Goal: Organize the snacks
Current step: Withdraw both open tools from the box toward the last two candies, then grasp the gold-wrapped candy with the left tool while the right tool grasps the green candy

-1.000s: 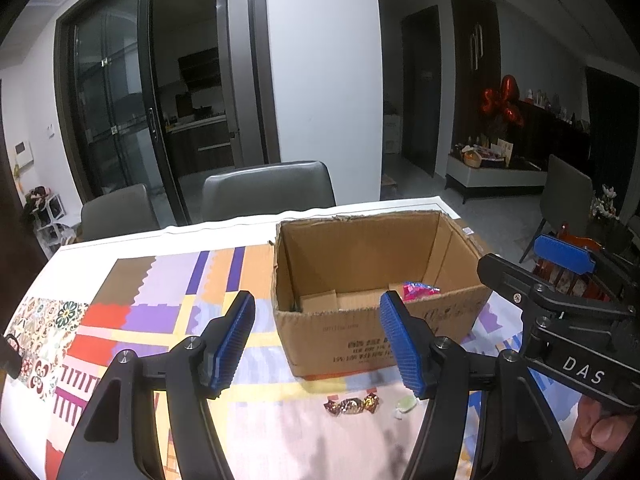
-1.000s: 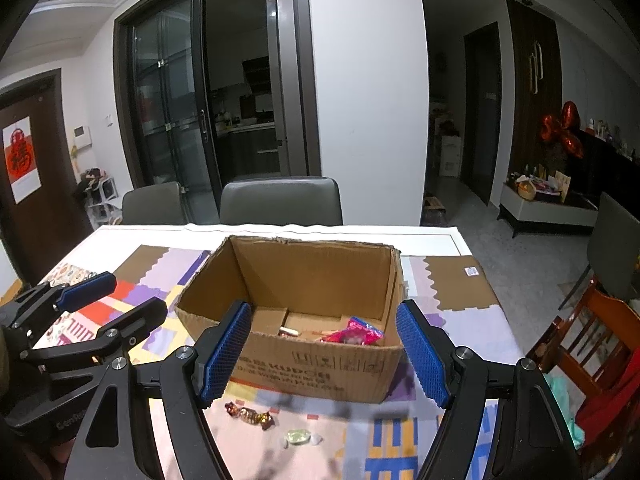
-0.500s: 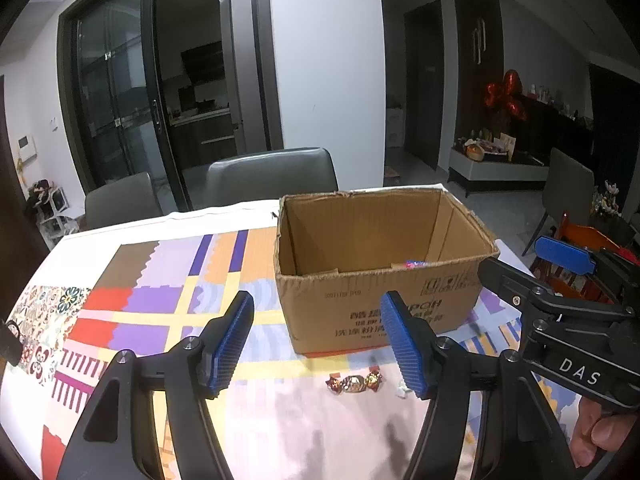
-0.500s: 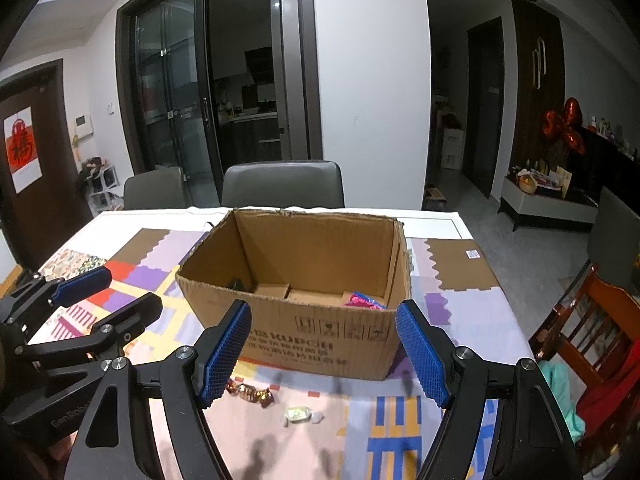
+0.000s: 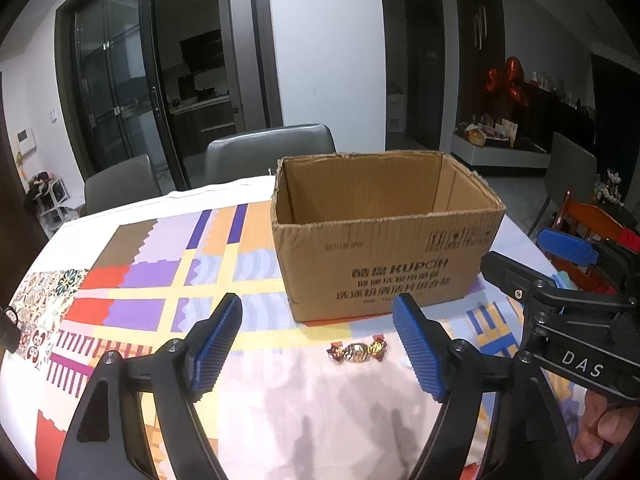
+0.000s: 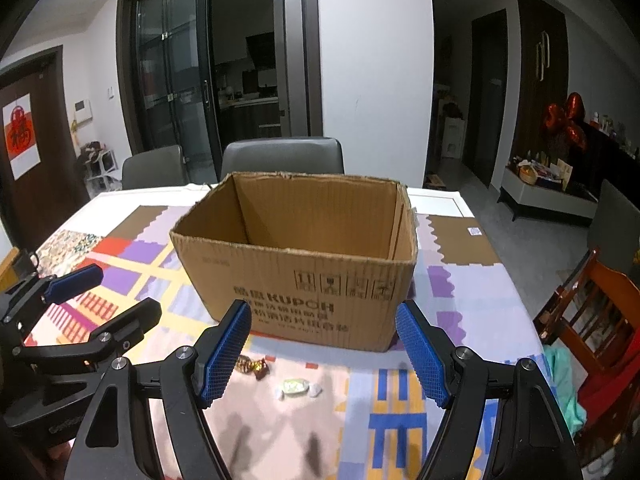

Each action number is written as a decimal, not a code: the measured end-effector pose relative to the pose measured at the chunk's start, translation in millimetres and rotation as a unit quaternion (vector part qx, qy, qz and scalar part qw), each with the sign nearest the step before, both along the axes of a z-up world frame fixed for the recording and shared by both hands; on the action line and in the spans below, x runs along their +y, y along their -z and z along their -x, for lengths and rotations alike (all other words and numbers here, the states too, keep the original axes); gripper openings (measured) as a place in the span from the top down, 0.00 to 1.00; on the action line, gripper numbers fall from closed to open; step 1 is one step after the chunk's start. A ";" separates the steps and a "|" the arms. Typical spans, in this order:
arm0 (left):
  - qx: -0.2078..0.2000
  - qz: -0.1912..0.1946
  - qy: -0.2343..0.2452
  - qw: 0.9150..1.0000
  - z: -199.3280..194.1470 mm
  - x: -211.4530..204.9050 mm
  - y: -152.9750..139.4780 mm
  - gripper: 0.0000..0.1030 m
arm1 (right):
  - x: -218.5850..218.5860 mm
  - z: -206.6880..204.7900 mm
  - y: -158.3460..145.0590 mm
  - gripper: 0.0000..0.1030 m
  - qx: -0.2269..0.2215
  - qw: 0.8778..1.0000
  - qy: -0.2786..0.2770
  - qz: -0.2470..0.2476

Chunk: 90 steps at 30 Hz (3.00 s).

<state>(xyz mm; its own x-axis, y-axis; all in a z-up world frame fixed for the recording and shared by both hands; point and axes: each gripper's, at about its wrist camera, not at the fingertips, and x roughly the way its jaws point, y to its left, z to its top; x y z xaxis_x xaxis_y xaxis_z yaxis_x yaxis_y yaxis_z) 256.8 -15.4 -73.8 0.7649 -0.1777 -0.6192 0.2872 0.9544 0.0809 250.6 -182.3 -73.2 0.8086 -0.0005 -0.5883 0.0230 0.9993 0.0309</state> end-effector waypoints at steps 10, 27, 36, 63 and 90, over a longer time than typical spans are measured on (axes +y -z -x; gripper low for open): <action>0.015 -0.003 0.003 1.000 -0.9 2.2 18.5 0.22 | 0.3 0.4 17.6 0.24 0.020 1.000 0.002 0.011; 0.044 -0.007 0.018 0.999 -7.9 -3.5 53.4 0.21 | 2.0 -1.8 60.3 0.20 0.050 0.999 -0.005 0.021; 0.055 -0.011 0.026 0.998 -16.9 -5.4 70.8 0.21 | 0.9 -2.8 79.7 0.20 0.060 0.998 -0.015 0.030; 0.061 -0.032 0.076 0.995 -52.5 3.0 115.8 0.22 | 16.3 -35.1 134.0 0.20 0.118 0.992 -0.048 0.017; 0.098 -0.011 0.097 0.990 -67.2 -18.8 130.1 0.28 | 9.5 -53.1 147.7 0.38 0.129 0.991 -0.034 0.017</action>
